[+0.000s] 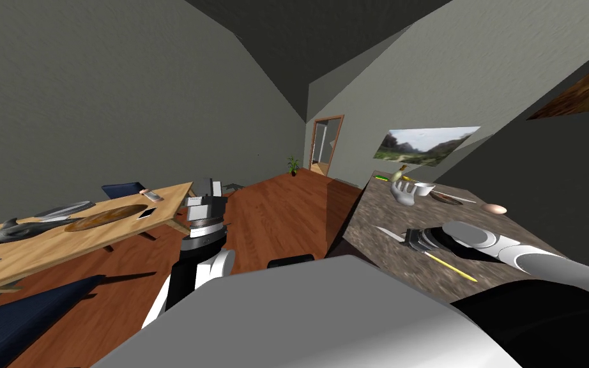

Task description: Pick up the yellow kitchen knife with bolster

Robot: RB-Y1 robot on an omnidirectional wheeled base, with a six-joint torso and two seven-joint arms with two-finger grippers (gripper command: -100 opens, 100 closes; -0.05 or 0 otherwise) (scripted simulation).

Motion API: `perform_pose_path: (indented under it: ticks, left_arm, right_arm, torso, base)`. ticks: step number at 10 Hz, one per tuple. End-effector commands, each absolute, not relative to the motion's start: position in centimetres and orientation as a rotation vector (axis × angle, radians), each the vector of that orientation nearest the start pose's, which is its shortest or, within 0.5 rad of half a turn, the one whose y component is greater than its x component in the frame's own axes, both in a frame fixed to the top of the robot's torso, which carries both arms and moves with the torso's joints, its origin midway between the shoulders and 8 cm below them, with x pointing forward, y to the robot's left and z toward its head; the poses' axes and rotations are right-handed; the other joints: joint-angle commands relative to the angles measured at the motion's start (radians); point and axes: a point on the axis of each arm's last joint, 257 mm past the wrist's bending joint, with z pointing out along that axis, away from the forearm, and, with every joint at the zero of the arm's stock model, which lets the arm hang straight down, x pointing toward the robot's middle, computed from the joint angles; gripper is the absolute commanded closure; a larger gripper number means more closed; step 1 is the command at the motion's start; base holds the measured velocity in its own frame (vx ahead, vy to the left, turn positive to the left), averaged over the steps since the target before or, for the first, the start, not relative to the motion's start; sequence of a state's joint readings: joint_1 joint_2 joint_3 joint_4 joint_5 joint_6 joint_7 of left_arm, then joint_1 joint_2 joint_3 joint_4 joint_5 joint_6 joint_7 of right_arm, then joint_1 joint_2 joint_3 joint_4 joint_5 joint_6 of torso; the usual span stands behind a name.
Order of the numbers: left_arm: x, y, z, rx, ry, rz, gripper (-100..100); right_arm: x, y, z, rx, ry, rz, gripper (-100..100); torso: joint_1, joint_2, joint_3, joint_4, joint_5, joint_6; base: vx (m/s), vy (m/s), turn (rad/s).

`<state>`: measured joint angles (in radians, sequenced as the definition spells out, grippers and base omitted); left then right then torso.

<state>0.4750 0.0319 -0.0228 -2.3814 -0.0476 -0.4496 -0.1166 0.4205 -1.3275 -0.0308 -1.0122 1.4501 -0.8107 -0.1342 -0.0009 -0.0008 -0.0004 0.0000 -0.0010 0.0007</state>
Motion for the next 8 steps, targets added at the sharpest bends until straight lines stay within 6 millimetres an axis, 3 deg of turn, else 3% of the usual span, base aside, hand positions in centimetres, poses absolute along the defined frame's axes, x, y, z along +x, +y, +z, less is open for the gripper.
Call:
perform_pose_path:
  ticks: [1, 4, 5, 6, 8]
  left_arm:
    - [33.4, 25.7, 6.7, -0.506, 0.636, -1.209, 0]
    - [33.4, 25.7, 6.7, -0.507, 0.635, -1.21, 0]
    - [33.4, 25.7, 6.7, -0.507, 0.635, -1.209, 0]
    - [33.4, 25.7, 6.7, -0.507, 0.636, -1.209, 0]
    - [33.4, 25.7, 6.7, -0.506, 0.635, -1.21, 0]
  right_arm:
    - [18.9, -71.9, -32.9, -0.883, 2.751, -0.393, 100]
    - [18.7, -71.6, -33.1, -0.886, 2.757, -0.376, 100]
    - [18.7, -71.6, -33.1, -0.886, 2.756, -0.377, 0]
    - [18.6, -72.3, -32.0, -0.868, 2.755, -0.395, 100]
    - [18.4, -72.6, -31.1, -0.854, 2.76, -0.398, 100]
  torso:
    - [0.0, 0.0, 0.0, 0.0, 0.0, 0.0]
    - [-0.001, 0.003, 0.002, 0.002, 0.0, 0.001]
    - [-0.002, 0.003, 0.002, 0.002, -0.001, 0.001]
    - [-0.002, 0.003, 0.002, 0.002, -0.001, 0.001]
    - [-0.001, 0.006, 0.004, 0.002, 0.0, 0.001]
  base:
    - [0.0, 0.0, 0.0]
    - [0.0, 0.0, 0.0]
    - [0.0, 0.0, 0.0]
    - [-0.041, 0.009, 0.073]
    - [-0.058, 0.019, 0.072]
